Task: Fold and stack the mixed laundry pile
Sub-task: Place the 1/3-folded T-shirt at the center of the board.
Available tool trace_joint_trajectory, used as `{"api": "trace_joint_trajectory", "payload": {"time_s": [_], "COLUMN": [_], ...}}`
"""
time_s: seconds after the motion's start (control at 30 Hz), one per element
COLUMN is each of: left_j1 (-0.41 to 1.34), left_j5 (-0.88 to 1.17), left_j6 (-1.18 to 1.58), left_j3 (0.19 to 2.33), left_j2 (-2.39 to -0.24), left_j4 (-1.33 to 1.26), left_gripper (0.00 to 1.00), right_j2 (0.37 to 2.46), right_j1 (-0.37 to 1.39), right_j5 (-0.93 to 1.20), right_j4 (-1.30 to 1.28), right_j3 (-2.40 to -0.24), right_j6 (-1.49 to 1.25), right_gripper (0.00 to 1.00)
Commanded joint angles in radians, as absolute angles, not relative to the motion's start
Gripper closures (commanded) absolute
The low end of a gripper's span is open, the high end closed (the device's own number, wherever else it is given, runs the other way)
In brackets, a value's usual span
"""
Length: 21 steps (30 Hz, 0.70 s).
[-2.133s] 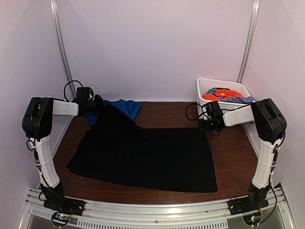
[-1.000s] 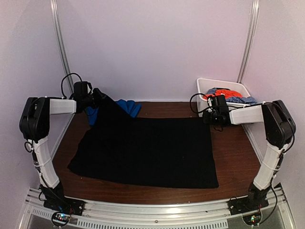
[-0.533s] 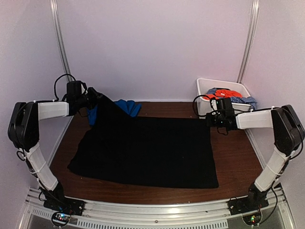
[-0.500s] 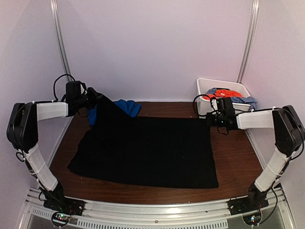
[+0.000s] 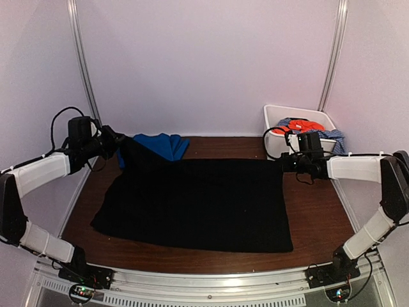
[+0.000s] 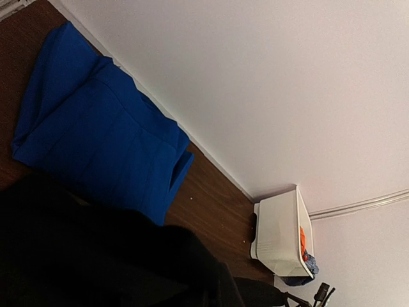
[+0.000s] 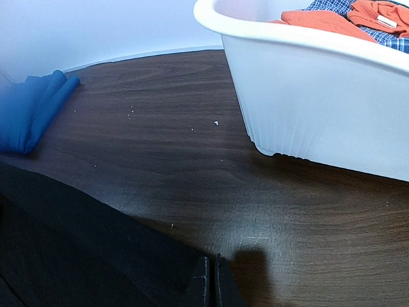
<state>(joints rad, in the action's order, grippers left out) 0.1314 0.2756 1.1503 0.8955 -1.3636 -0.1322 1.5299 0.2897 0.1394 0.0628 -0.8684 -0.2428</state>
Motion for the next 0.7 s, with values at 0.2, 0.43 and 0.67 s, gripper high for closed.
{"api": "trace_joint_trajectory", "payload": {"time_s": [0.2,0.43,0.67], "left_j1": [0.130,0.129,0.127], "left_j5": [0.222,0.258,0.296], "left_j6": [1.091,1.083,1.058], "left_j3": [0.968,1.192,1.415], "left_j2": [-1.493,-1.790,-2.040], "left_j4": [-0.189,-0.318,-0.311], "left_gripper": [1.00,1.00,0.85], "right_j2": [1.610,1.743,1.832], "right_j1": [0.279,0.272,0.259], "right_j5": [0.066,-0.038,-0.093], "right_j4": [0.076,0.063,-0.004], "right_j3": [-0.917,-1.000,-1.077], "right_j6": [-0.258,-0.259,-0.276], "right_gripper": [1.00,1.00,0.82]}}
